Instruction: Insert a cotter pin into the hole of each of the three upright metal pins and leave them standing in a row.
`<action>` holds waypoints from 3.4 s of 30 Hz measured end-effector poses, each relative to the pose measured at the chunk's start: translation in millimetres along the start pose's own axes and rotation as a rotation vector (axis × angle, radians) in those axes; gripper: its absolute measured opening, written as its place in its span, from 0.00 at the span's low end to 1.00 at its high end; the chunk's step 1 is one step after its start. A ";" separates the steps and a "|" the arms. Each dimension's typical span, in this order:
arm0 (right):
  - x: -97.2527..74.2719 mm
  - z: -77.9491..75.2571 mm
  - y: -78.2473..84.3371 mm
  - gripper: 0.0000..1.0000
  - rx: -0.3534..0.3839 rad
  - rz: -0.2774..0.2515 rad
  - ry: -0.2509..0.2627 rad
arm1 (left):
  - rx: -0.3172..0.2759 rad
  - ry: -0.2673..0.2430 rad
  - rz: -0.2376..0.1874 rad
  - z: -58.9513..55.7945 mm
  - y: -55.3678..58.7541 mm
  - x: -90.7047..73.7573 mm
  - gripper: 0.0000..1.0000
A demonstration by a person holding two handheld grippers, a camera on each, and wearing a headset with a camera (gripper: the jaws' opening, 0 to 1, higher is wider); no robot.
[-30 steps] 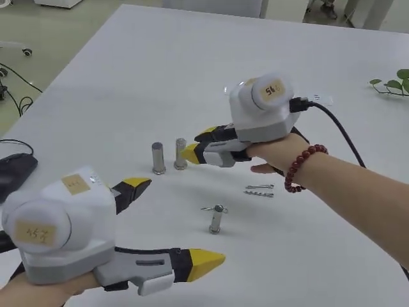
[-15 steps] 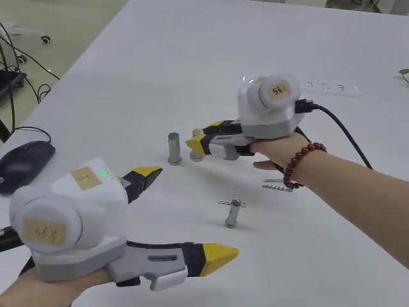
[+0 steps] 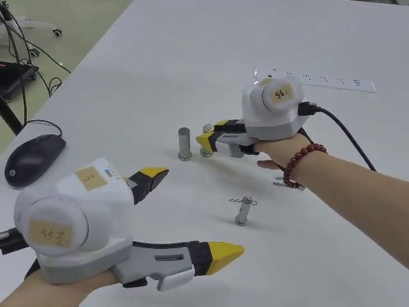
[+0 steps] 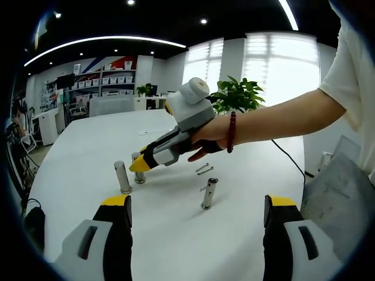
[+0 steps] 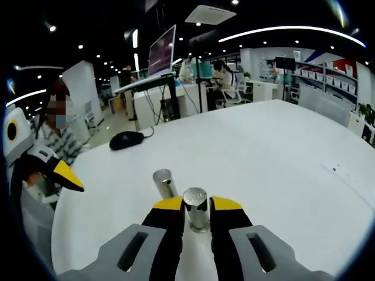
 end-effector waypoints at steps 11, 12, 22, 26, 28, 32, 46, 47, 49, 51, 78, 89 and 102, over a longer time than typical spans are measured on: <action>-0.3 0.0 -1.7 0.15 -0.045 0.006 0.017 | -0.013 0.000 -0.009 -1.1 1.0 0.2 0.94; -0.8 0.9 -2.0 0.15 -0.045 0.007 0.016 | -0.013 0.000 -0.008 -1.3 1.2 0.3 0.94; -4.4 6.1 -0.9 0.14 -0.061 0.016 0.014 | -0.017 -0.003 -0.011 0.7 0.7 -0.9 0.94; -7.2 8.6 0.6 0.14 -0.075 0.025 0.009 | -0.017 -0.004 -0.012 1.0 0.0 -1.5 0.94; -9.3 10.5 1.9 0.14 -0.085 0.032 0.006 | -0.015 -0.004 -0.012 0.7 -0.5 -1.8 0.94; -15.6 14.5 3.5 0.14 -0.103 0.036 -0.002 | -0.012 -0.003 -0.017 -0.5 -1.7 -3.6 0.94; -36.8 31.4 10.3 0.14 -0.214 0.042 -0.096 | -0.016 -0.001 -0.025 -6.0 -3.8 -9.1 0.93; -38.0 31.8 11.4 0.14 -0.217 0.044 -0.098 | -0.015 -0.001 -0.025 -6.5 -3.9 -9.5 0.93; -42.0 33.0 14.2 0.14 -0.222 0.043 -0.109 | -0.011 0.000 -0.025 -7.9 -4.2 -10.5 0.93; -44.0 33.1 16.4 0.14 -0.232 0.047 -0.114 | -0.009 0.001 -0.026 -9.1 -4.7 -11.3 0.93; -99.1 31.8 66.6 0.14 -0.220 0.078 -0.104 | 0.011 0.016 -0.050 -23.1 -18.0 -14.6 0.90; -115.2 31.0 84.9 0.14 -0.190 0.079 -0.085 | 0.015 0.020 -0.047 -31.0 -17.7 -14.2 0.90; -128.5 34.1 103.7 0.14 -0.187 0.084 -0.075 | 0.010 0.019 -0.047 -36.4 -13.9 -18.3 0.89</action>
Point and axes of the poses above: the centre of the closed fingertips' face, and the gripper's own axes: x roughly forward along the fingers, z roughly to its left, y roughly out of its underside, the point moved 5 cm from there along -x, roughly backward along the fingers, and after that the axes turned 14 degrees about z, right-handed, at the moved point
